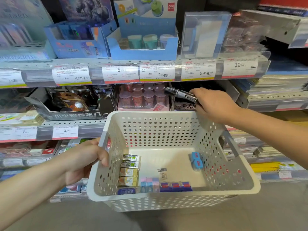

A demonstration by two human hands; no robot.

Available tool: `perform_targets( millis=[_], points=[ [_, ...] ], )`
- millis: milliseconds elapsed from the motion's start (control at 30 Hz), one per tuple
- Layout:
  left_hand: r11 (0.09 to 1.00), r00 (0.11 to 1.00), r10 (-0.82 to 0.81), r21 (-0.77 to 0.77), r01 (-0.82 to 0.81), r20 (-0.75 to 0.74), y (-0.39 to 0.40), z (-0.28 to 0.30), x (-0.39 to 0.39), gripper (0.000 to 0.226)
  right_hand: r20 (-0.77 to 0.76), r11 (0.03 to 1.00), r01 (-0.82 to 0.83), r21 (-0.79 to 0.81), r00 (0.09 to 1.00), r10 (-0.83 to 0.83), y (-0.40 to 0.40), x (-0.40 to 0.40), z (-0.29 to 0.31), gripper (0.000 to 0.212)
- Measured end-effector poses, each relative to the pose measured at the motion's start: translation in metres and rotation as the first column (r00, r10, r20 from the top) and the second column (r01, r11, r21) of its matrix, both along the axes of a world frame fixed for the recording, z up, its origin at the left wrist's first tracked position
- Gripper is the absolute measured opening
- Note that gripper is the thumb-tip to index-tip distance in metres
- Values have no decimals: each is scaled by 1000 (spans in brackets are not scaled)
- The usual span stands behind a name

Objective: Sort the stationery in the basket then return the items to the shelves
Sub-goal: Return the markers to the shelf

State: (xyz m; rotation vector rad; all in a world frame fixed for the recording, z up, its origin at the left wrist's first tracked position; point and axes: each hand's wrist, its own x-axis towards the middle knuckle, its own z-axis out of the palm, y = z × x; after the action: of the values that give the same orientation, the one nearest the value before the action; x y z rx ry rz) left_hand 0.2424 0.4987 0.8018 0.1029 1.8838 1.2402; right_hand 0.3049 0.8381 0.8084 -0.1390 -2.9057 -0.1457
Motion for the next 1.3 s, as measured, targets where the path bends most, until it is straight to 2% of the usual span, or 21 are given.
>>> perform_targets(
  millis=[67,167,267,367,533,667,933,1133,1300],
  points=[
    [1000,1000,7,-9,-8,-6,-2,0,1,71,-1,991,126,46,992,-126,13,-13,-6,31],
    [1000,1000,13,-4,-13,7,-4,0,3,70,13,967,253,-9,967,-253,30,-35,-13,29],
    [1000,1000,16,0,-16,5,-5,1,5,67,128,914,395,-95,915,-382,40,-60,-17,24],
    [1000,1000,10,-7,-10,11,-5,2,7,67,248,864,487,-128,859,-448,45,-81,-17,31],
    [1000,1000,19,-18,-18,19,-4,4,6,67,337,853,482,-199,851,-403,47,-101,-17,34],
    [999,999,37,-14,-36,27,-5,6,6,66,334,843,473,-254,861,-382,45,-113,-20,29],
    [998,997,62,-9,-62,34,-5,8,8,63,311,821,475,-316,870,-384,41,-124,-28,37],
    [997,997,72,8,-72,35,-5,10,10,59,267,874,430,-227,890,-369,42,-121,-27,34],
    [996,996,86,-5,-86,34,-5,8,8,67,251,884,425,-194,893,-374,43,-118,-29,35]
  ],
)
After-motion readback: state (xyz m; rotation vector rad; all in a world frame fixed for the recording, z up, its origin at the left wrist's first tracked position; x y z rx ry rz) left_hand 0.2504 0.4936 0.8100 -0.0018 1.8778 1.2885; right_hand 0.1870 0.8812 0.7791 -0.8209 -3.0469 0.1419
